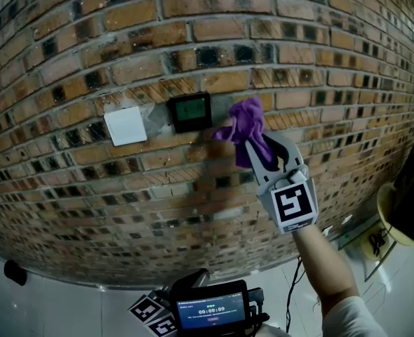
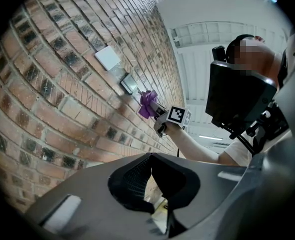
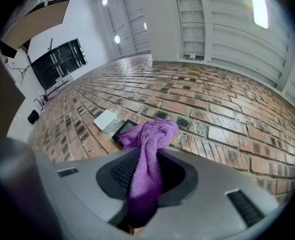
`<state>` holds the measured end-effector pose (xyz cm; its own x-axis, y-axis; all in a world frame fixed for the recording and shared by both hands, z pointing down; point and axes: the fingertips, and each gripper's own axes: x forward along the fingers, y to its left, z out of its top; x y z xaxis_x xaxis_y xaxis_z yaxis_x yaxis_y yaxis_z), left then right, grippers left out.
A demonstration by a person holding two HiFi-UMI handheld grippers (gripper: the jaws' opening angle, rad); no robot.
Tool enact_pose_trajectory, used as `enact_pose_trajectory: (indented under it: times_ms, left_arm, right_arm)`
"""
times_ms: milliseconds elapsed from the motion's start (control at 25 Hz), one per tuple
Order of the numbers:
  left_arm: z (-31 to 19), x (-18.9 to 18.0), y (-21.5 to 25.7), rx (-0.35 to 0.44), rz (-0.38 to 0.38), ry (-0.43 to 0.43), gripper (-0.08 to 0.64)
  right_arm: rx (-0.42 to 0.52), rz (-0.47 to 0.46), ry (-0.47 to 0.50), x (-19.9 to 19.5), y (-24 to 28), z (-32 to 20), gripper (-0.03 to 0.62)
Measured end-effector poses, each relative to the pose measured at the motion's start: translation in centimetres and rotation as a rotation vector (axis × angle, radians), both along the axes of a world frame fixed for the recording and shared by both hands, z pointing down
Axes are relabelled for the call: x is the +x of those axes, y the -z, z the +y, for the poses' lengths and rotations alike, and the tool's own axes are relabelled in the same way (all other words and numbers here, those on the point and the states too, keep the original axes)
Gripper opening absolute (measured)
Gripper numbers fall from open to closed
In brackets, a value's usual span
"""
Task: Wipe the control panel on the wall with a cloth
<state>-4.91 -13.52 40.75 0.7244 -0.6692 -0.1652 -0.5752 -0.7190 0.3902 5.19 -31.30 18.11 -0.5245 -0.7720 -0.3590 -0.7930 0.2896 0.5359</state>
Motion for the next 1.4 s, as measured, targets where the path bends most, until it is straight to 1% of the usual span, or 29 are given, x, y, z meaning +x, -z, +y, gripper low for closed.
enact_pose_trajectory:
  times_ms: [240, 840, 1160, 1400]
  left_arm:
    - [-0.2, 0.0, -0.1, -0.003, 0.006, -0.005, -0.011]
    - [-0.4, -0.3, -0.1, -0.005, 0.004, 0.007, -0.011]
    - [-0.6, -1.2, -0.5, 0.0, 0.012, 0.031, -0.011]
    - [-0.4, -1.0, -0.8, -0.011, 0.013, 0.024, -0.011]
  right_arm:
    - [-0.025, 0.006, 0.02, 0.1, -1.7, 2.1, 0.097]
    - [-0.14, 0.003, 0.048, 1.0, -7.2, 5.3, 0.097]
    - [-0.246, -0.034, 0.061, 1.6, -11.3, 7.3, 0.097]
    - [-0.348, -0.031, 0.063, 2.0, -15.2, 8.4, 0.097]
